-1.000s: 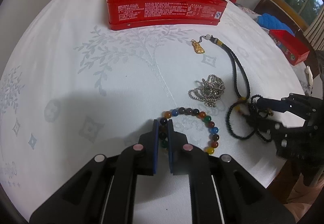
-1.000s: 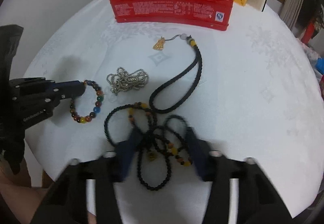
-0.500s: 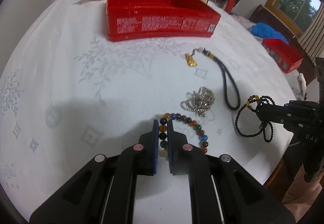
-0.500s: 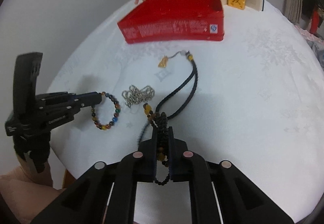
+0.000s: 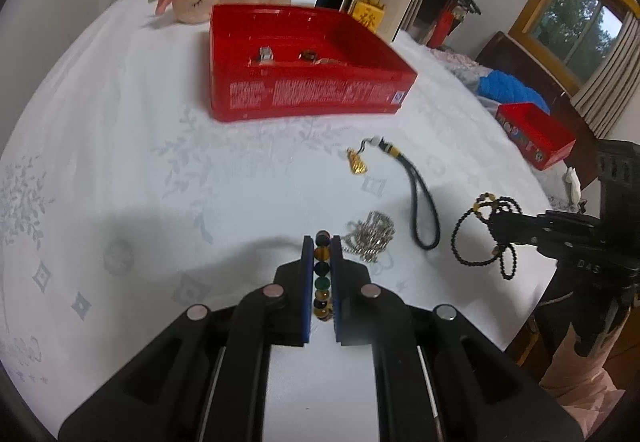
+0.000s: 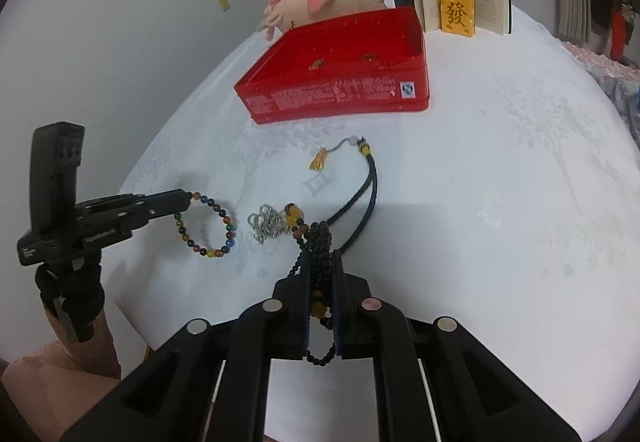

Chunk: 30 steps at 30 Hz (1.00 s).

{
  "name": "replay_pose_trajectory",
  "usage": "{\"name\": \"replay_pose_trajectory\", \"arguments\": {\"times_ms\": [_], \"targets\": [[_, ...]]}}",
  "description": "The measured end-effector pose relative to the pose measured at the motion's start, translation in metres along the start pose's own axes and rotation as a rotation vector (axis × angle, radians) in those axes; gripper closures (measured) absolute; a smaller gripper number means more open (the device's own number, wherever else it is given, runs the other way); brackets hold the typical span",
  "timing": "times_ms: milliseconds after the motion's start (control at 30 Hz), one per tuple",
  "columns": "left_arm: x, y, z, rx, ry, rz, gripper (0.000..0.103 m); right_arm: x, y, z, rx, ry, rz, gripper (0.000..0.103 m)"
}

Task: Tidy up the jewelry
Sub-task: 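Lift the bead bracelet with left gripper while right gripper lifts the black necklace, then carry both pieces into the red tin and open both grippers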

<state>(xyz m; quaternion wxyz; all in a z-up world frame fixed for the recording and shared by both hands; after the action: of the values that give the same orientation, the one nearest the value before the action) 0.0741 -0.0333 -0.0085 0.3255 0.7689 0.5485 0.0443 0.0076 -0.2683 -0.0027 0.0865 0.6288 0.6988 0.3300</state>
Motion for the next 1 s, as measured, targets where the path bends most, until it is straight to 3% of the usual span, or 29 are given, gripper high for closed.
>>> {"name": "replay_pose_trajectory", "arguments": {"times_ms": [200,567,800,1000], "targets": [[-0.009,0.025,-0.017,-0.054,0.012,0.018,0.097,-0.005,0.029,-0.006,-0.031,0.017,0.003,0.095],[-0.023,0.093,-0.036,-0.141,0.012,0.039,0.097,-0.004,0.123,-0.01,-0.112,-0.015,-0.022,0.095],[-0.024,0.148,-0.029,-0.179,0.027,0.027,0.097,-0.012,0.176,0.014,-0.115,-0.037,-0.005,0.095],[-0.015,0.188,0.001,-0.175,0.033,-0.004,0.097,-0.025,0.208,0.055,-0.082,-0.037,0.023,0.095]]}}
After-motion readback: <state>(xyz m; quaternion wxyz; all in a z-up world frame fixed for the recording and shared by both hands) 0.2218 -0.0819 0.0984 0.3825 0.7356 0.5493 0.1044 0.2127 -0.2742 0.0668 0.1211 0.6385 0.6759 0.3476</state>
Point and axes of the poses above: each gripper's, at about its wrist camera, not at the fingertips, and z roughly the way its jaws point, x to its left, y to its top, the point moved 2 cm from there along z, roughly the way its jaws point, and after that the axes turned 3 degrees about -z, right-handed, at the moved point
